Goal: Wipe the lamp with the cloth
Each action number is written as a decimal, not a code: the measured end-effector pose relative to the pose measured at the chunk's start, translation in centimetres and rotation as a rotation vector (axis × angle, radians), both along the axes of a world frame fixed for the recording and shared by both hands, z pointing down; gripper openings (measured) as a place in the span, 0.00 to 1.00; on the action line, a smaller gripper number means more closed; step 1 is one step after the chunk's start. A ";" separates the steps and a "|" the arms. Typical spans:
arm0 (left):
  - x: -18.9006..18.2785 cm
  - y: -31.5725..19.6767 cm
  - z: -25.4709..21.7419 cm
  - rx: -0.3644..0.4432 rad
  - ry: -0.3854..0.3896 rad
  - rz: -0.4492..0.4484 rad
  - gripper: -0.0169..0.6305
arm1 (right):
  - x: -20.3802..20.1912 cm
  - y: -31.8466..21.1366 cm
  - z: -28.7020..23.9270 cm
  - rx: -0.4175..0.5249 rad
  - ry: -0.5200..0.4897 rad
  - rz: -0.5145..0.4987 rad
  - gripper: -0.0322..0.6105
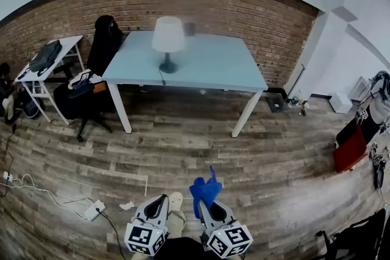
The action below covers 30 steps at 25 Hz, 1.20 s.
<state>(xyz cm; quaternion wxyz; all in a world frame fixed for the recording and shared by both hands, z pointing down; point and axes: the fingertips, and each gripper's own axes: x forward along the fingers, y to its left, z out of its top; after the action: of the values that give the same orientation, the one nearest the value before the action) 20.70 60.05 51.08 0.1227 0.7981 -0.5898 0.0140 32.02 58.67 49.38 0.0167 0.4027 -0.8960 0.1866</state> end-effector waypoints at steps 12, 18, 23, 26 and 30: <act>-4.1 -18.0 -1.3 0.017 -0.002 0.027 0.04 | -5.1 -17.5 -2.0 0.036 0.015 -0.024 0.15; -6.9 -27.0 -2.5 0.046 -0.006 0.021 0.04 | -8.2 -26.3 -3.0 0.062 0.008 -0.043 0.15; -8.9 -32.0 -2.3 0.049 -0.015 0.023 0.04 | -10.4 -31.2 -2.5 0.056 -0.004 -0.055 0.15; -9.8 -34.3 -2.5 0.059 -0.015 0.027 0.04 | -11.5 -33.4 -2.8 0.074 -0.007 -0.061 0.15; -10.1 -35.9 -2.3 0.042 -0.009 0.047 0.04 | -12.1 -34.9 -2.3 0.048 0.000 -0.047 0.15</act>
<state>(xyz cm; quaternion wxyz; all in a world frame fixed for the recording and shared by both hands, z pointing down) 10.64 24.12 48.80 0.1031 0.8140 -0.5716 0.0083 19.94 23.73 47.08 0.0114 0.3818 -0.9094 0.1646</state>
